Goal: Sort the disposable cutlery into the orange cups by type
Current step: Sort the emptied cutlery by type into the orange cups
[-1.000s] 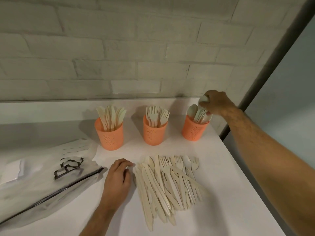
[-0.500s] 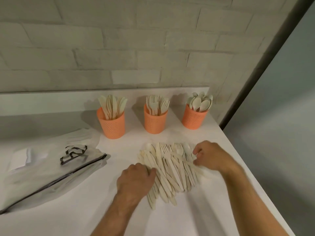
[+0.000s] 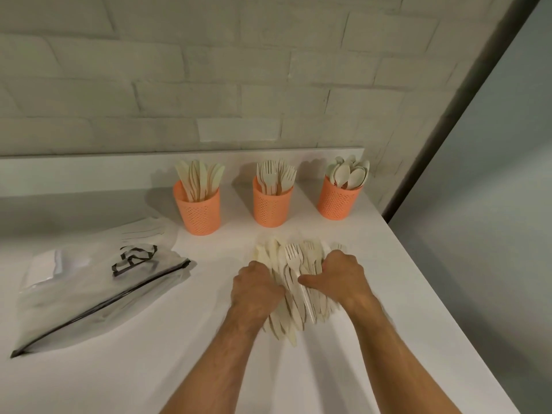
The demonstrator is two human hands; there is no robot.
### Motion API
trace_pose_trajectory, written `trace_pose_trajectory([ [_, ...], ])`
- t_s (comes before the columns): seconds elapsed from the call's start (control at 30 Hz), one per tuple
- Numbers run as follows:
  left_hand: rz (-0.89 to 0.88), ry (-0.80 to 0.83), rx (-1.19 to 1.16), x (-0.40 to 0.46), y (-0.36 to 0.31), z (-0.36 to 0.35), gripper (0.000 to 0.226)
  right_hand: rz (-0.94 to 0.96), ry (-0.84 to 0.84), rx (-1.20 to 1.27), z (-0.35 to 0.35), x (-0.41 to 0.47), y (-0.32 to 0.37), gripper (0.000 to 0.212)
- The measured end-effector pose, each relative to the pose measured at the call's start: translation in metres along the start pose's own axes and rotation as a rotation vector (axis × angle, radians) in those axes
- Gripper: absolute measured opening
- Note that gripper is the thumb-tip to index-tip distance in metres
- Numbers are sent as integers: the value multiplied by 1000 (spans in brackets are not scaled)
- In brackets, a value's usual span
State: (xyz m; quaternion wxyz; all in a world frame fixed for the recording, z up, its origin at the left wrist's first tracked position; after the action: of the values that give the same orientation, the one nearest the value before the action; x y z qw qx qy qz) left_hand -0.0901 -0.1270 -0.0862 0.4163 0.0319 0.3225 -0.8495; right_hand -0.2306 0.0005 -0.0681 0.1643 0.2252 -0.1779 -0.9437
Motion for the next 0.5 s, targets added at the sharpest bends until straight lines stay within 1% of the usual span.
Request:
trace_pose_trajectory([
  [0.07,12,4,-31,0,3,6,37,-13,-2,32,0,-2,2,41],
  [0.1,23,8,-53,1,5,8,37,-20,2,47,-1,-3,2,39],
  [0.2,47,12,-88,1,7,10,51,-18,-15,43,-3,-7,7,32],
  [0.27,39,5,-77,2,4,8,51,-18,-20,-1,-6,-10,11,37],
  [0.4,-2,27,15,4,-2,9,35,-28,-42,-30,-6,-11,13,42],
  [0.5,1,29,-7,5,0,12,13,-37,-33,-10,-7,-12,11,49],
])
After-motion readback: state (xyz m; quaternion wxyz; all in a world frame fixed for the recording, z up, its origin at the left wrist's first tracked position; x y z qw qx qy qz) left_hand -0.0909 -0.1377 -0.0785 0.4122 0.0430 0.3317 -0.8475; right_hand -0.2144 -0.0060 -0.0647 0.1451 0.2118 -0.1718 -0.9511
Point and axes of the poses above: each hand's wrist, its own x-axis towards the middle knuckle, its own z-axis out of the back of the hand, y = z × x, the point moved 9 cm from there along x, towards the middle knuckle, and after that the axes turned 7 degrees about -z, right-handed, at the moved point
